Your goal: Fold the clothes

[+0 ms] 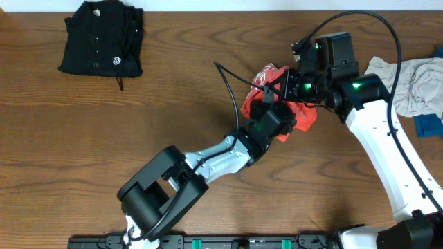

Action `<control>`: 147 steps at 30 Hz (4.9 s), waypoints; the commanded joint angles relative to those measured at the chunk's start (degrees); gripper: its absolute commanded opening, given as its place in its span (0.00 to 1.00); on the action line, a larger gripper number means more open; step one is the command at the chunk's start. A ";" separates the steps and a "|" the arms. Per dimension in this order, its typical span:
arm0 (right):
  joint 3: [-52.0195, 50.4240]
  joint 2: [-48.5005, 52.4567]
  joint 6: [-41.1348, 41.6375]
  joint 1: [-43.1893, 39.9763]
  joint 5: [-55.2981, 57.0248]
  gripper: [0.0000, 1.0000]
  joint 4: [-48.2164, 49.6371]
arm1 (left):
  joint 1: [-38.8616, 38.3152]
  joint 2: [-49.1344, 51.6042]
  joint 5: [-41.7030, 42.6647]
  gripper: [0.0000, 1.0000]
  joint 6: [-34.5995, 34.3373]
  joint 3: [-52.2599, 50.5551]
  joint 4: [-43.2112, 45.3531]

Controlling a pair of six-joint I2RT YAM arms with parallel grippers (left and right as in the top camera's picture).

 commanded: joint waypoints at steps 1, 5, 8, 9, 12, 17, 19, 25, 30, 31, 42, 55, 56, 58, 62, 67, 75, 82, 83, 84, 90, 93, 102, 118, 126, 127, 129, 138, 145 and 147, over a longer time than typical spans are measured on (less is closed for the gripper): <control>-0.02 0.00 -0.92 -0.20 1.75 0.06 -1.51 | -3.43 -5.84 0.11 0.80 5.46 0.87 -3.54; -0.59 0.04 -1.25 -0.02 3.17 0.06 -3.21 | -4.44 -9.64 0.13 0.80 5.46 0.87 -11.23; -1.97 0.13 -1.16 0.00 3.89 0.06 -2.91 | -4.90 -12.79 0.11 0.80 5.46 0.87 -16.44; -2.45 0.20 -0.85 0.00 4.15 0.06 -2.80 | -4.92 -14.01 0.11 0.81 5.44 0.87 -18.34; -4.68 0.31 -0.13 0.00 4.35 0.06 -1.70 | -4.92 -18.18 0.09 0.80 5.44 0.90 -24.44; -9.75 0.31 0.35 0.00 4.37 0.06 2.43 | -4.92 -23.50 0.04 0.80 5.46 0.90 -30.29; -11.34 0.31 0.76 -0.02 4.37 0.07 4.07 | -4.81 -25.16 0.04 0.80 5.46 0.87 -31.54; -12.17 0.31 0.79 -0.07 4.33 0.08 6.78 | -3.76 -25.55 0.07 0.80 5.42 0.87 -32.26; -12.17 0.31 0.76 -0.07 4.33 0.09 7.04 | -2.56 -25.11 0.04 0.80 5.42 0.87 -32.50; -12.17 0.31 0.76 -0.11 4.33 0.09 7.08 | -2.19 -25.11 0.04 0.80 5.42 0.87 -32.46; -12.02 0.31 -8.07 -1.88 4.22 0.33 7.76 | 6.78 -24.85 0.07 0.80 5.42 0.87 -34.16; -11.30 -0.17 -20.68 -1.81 10.45 0.68 -1.16 | 9.68 -24.85 0.02 0.81 5.46 0.87 -39.32; -11.23 -0.37 -20.02 -1.81 10.86 0.70 -2.38 | 9.68 -24.85 0.02 0.81 5.46 0.87 -39.36; -11.23 -0.72 -18.99 -1.81 12.07 0.71 -5.38 | 9.68 -24.85 0.02 0.81 5.46 0.87 -39.45; -11.47 -0.70 -19.43 -1.81 16.04 0.72 -9.81 | 9.68 -24.85 0.02 0.81 5.46 0.87 -39.45; -13.33 -0.70 -23.63 -1.03 15.89 0.73 -9.51 | 9.68 -24.85 0.02 0.81 5.46 0.87 -39.45; -19.54 -0.70 -35.36 6.49 14.43 0.72 -4.11 | 9.68 -24.85 0.02 0.81 5.46 0.87 -39.69; -22.34 -0.61 -37.68 10.91 23.82 0.78 0.50 | 9.68 -24.85 0.04 0.82 5.46 0.87 -39.76; -22.67 -0.61 -37.73 10.91 23.96 0.79 0.92 | 9.68 -24.85 0.04 0.82 5.46 0.87 -39.76; -23.52 -0.59 -38.07 10.88 24.26 0.80 2.10 | 9.68 -24.85 0.02 0.82 5.46 0.87 -39.76; -29.77 -0.37 -38.99 10.95 28.59 0.82 9.94 | 9.68 -24.85 0.02 0.82 5.46 0.87 -39.76; -32.59 -0.24 -39.36 10.95 33.18 0.82 15.17 | 9.68 -24.85 0.04 0.82 5.46 0.87 -39.74; -33.75 -0.24 -40.02 10.95 48.52 0.68 28.02 | 9.68 -24.85 0.02 0.82 5.46 0.87 -39.78; -32.46 -0.24 -53.86 15.28 59.32 0.01 45.03 | 9.68 -24.85 0.02 0.82 5.46 0.87 -40.37; -32.46 -0.24 -61.11 16.90 61.79 0.01 59.17 | 9.68 -24.85 0.04 0.82 5.46 0.87 -40.89; -32.46 -0.24 -62.71 16.90 61.79 0.01 61.68 | 9.68 -24.85 0.02 0.82 5.46 0.87 -41.03; -32.46 -0.24 -66.60 16.90 61.79 0.01 68.02 | 9.68 -24.85 0.02 0.82 5.46 0.87 -41.29; -32.46 -0.24 -69.72 16.87 61.00 0.01 83.82 | 9.68 -24.85 0.02 0.82 5.44 0.87 -41.66; -32.48 0.44 -50.97 15.76 54.80 0.01 65.22 | 9.68 -24.85 0.02 0.82 5.46 0.87 -41.72; -32.50 1.70 -46.29 14.75 54.60 0.01 62.45 | 9.68 -24.85 0.04 0.82 5.46 0.87 -41.86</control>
